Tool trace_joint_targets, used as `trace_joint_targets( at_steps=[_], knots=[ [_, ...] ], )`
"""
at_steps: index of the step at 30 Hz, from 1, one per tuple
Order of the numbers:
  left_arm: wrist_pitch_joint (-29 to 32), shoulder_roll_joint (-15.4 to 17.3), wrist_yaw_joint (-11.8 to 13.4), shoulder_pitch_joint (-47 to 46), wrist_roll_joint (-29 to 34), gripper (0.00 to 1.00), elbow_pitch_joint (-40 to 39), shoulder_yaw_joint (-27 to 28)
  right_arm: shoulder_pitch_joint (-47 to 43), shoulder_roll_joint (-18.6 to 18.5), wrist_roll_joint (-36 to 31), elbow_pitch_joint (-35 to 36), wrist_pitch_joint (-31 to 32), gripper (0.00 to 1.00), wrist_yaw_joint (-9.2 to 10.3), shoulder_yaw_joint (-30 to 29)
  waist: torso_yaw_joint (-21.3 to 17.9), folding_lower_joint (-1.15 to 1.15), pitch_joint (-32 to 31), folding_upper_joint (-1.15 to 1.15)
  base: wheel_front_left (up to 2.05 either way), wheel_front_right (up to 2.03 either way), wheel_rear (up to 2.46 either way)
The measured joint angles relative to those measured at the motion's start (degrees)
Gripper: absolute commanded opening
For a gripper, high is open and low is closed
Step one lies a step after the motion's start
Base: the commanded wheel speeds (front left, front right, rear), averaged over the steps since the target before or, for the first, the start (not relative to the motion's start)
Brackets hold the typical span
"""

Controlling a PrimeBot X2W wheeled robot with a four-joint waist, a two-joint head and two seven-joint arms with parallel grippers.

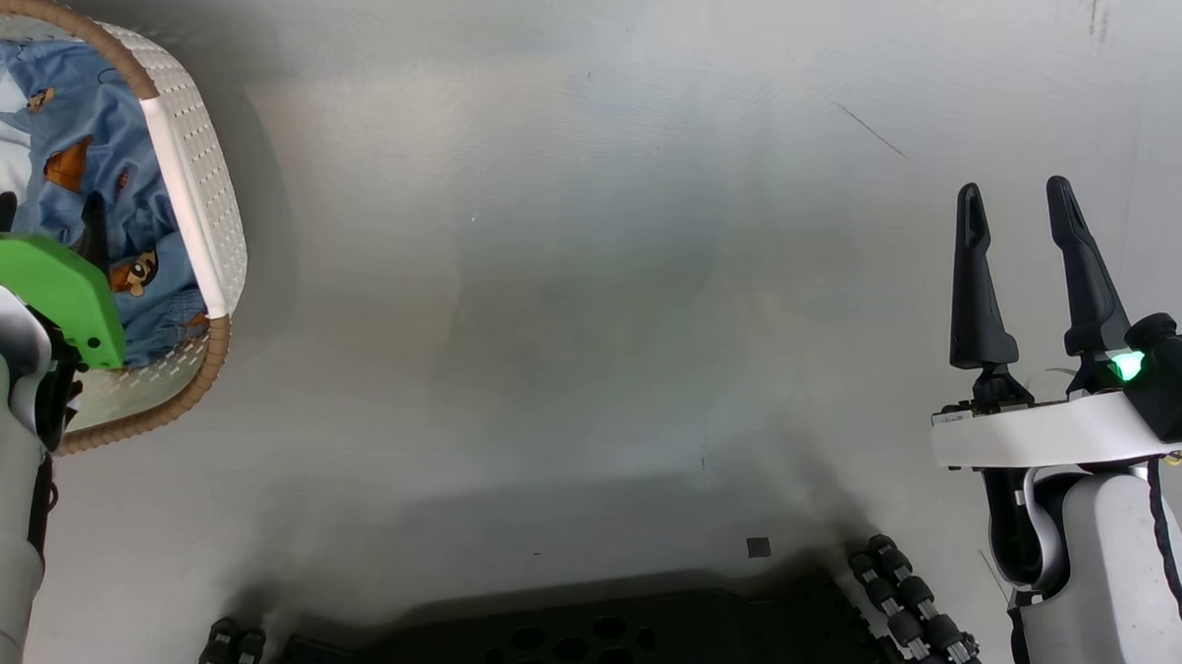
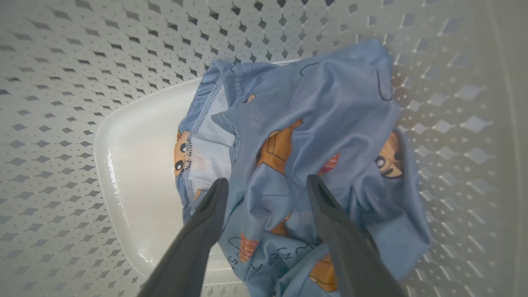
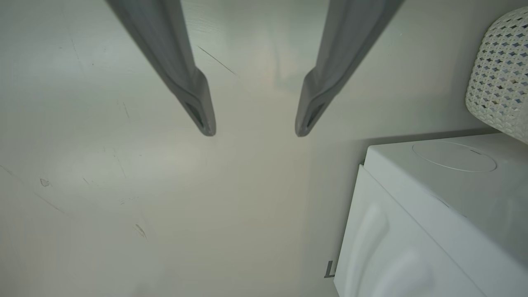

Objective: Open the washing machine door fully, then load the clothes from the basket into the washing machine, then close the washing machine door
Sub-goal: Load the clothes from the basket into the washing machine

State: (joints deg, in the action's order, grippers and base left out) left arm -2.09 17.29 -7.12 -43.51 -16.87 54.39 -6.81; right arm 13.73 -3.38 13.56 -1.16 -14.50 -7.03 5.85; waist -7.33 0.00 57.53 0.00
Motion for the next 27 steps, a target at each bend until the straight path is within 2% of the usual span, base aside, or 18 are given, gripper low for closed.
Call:
trace_joint_targets(
  at_steps=[27],
  knots=[
    [2.0,0.6,0.0,-3.5,-2.4,1.0,5.0,-0.9,0.0,0.2,0.1,0.8,0.0,1.0,0.0,0.0,-1.3,0.0,1.2,0.0,0.0,0.0,0.0]
  ],
)
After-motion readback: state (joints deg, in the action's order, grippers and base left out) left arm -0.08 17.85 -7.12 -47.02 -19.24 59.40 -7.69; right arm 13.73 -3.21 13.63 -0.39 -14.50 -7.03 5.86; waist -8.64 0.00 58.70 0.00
